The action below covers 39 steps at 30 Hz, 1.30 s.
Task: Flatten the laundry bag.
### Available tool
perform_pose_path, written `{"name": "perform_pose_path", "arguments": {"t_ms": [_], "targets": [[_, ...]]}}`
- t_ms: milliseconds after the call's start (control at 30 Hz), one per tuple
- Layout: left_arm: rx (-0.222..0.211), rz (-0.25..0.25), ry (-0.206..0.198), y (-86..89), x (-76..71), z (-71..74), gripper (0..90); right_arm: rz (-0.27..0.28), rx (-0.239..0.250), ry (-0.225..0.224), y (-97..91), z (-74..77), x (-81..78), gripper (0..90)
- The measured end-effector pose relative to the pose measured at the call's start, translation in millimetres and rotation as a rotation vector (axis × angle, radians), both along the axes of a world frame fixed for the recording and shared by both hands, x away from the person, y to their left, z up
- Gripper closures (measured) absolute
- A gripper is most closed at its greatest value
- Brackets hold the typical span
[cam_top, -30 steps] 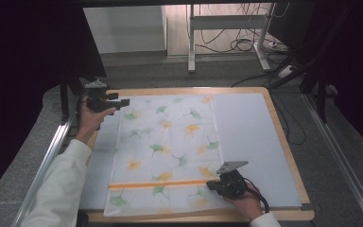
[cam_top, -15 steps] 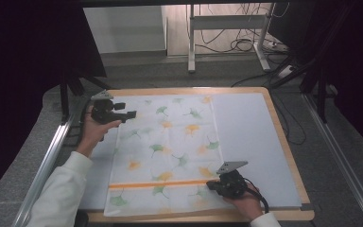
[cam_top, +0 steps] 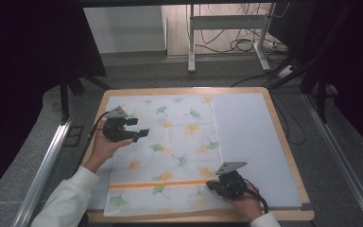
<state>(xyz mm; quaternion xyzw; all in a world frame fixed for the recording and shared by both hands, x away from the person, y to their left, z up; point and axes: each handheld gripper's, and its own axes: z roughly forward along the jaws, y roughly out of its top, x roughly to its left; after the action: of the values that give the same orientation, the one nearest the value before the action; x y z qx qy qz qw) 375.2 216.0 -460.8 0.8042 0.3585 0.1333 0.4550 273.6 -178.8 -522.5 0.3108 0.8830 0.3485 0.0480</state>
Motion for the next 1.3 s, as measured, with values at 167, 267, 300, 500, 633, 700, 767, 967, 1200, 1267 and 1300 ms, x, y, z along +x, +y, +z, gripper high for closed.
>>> {"name": "perform_pose_path", "arguments": {"t_ms": [167, 267, 300, 500, 633, 700, 767, 967, 1200, 1267, 1300], "targets": [[-0.001, -0.041, -0.01, -15.3, -13.0, -2.8, 27.1, -0.01, 0.032, -0.025, -5.0, 6.5, -0.3, 89.2], [0.012, -0.057, -0.012, -21.7, -17.8, -4.7, 27.1, -0.021, 0.043, -0.036, -8.7, 9.3, -0.1, 89.2], [0.015, -0.064, -0.013, -24.6, -20.1, -5.7, 27.1, -0.026, 0.048, -0.04, -10.7, 10.5, 0.2, 89.2], [0.027, -0.092, -0.016, -40.0, -33.6, -12.2, 27.1, -0.08, 0.069, -0.045, -24.8, 16.4, 0.3, 89.2], [0.034, -0.114, -0.004, -48.1, -40.2, -17.2, 27.1, -0.112, 0.078, -0.042, -34.5, 17.6, -1.9, 89.2], [0.033, -0.122, 0.008, -53.1, -43.9, -20.8, 27.1, -0.133, 0.082, -0.046, -41.6, 18.4, -3.4, 89.2], [0.023, -0.124, 0.017, -56.1, -46.3, -22.6, 27.1, -0.145, 0.085, -0.048, -46.0, 19.1, -4.3, 89.2], [0.038, -0.142, 0.011, -64.4, -54.9, -23.6, 27.4, -0.171, 0.082, -0.055, -54.8, 20.3, -5.2, 89.2], [0.076, -0.231, -0.028, -92.6, -80.5, -20.6, 27.5, -0.189, 0.074, -0.049, -59.2, 19.7, -2.9, 89.2], [0.081, -0.253, -0.029, -100.0, -85.4, -20.9, 27.5, -0.191, 0.074, -0.052, -59.9, 20.0, -2.7, 89.2], [0.081, -0.253, -0.029, -100.0, -85.4, -20.9, 27.5, -0.191, 0.074, -0.052, -59.9, 20.0, -2.7, 89.2]]}}
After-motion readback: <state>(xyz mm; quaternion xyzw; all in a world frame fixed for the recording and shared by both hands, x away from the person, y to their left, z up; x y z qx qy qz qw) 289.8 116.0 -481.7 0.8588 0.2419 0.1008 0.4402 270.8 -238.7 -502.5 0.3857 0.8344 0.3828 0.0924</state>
